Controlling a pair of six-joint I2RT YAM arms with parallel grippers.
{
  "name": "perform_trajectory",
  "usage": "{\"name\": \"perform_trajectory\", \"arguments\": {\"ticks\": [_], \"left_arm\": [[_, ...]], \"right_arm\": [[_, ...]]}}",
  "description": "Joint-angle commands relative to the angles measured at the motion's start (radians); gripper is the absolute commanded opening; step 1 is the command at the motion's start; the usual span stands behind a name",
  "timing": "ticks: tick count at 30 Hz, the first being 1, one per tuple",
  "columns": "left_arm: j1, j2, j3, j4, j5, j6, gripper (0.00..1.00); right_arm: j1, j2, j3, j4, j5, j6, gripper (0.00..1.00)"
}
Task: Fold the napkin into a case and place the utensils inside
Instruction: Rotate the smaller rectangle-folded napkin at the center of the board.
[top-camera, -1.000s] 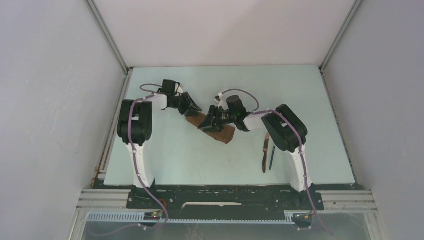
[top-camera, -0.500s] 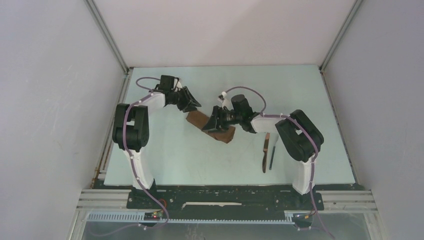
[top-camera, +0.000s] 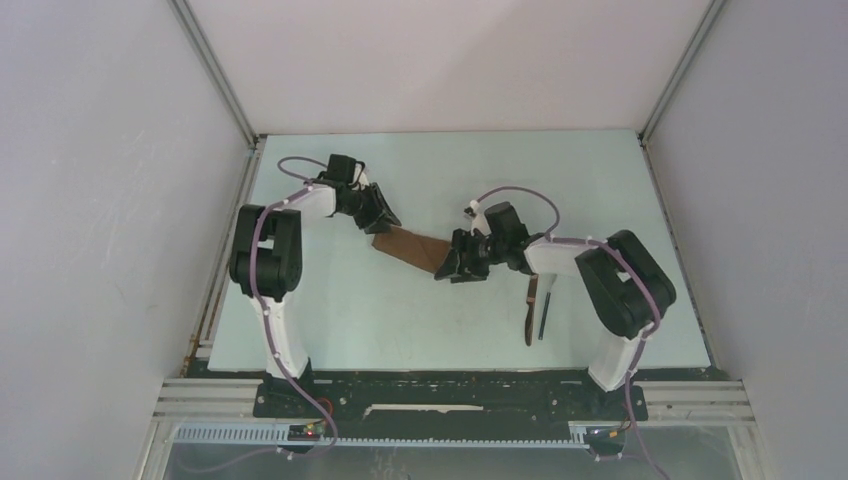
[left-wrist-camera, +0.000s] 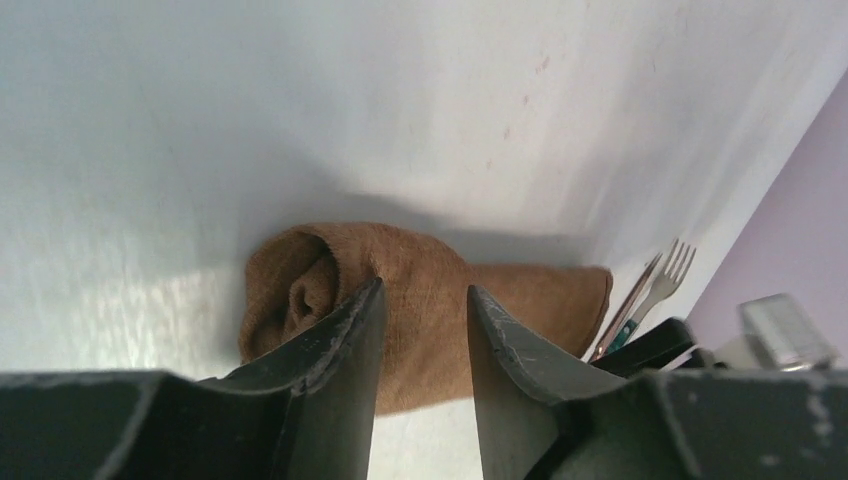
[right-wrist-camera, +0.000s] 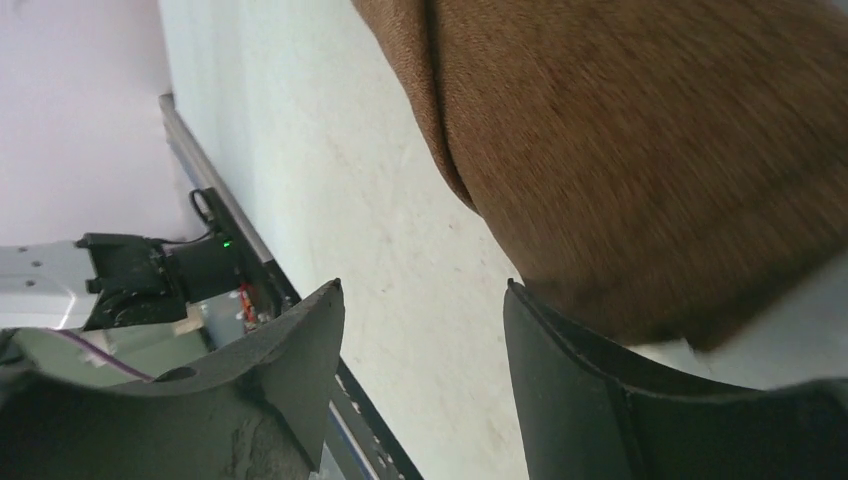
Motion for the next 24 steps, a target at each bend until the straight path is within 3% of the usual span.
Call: {"name": "perform_trajectory", "arguments": {"ticks": [1, 4, 8, 12, 16, 24], "left_arm": [[-0.012, -0.186, 0.007, -0.091, -0.058, 0.079, 0.45], [-0.008, -0.19, 0.097, -0.152, -0.084, 0.125, 0.67], [-0.01, -0.044, 0.279, -0.293, -0.139, 0.182, 0.75], [-0.022, 0.086, 0.365, -0.31, -0.117, 0.19, 0.75], [-0.03, 0.174, 0.394, -0.326, -0.102, 0.179, 0.74], [-0.046, 0.1, 0.225, -0.296, -0.088, 0.143, 0.73]], "right_arm": [[0.005, -0.158, 0.071, -0.326, 0.171, -0.201, 0.68], [0.05, -0.201, 0.079, -0.4, 0.237, -0.158, 0.68], [0.16, -0.184, 0.075, -0.363, 0.381, 0.116, 0.73], [0.247, -0.131, 0.073, -0.256, 0.496, 0.281, 0.74], [0.247, -0.021, 0.093, -0.202, 0.518, 0.329, 0.79], [0.135, 0.008, 0.08, -0.194, 0.54, 0.256, 0.8]]}}
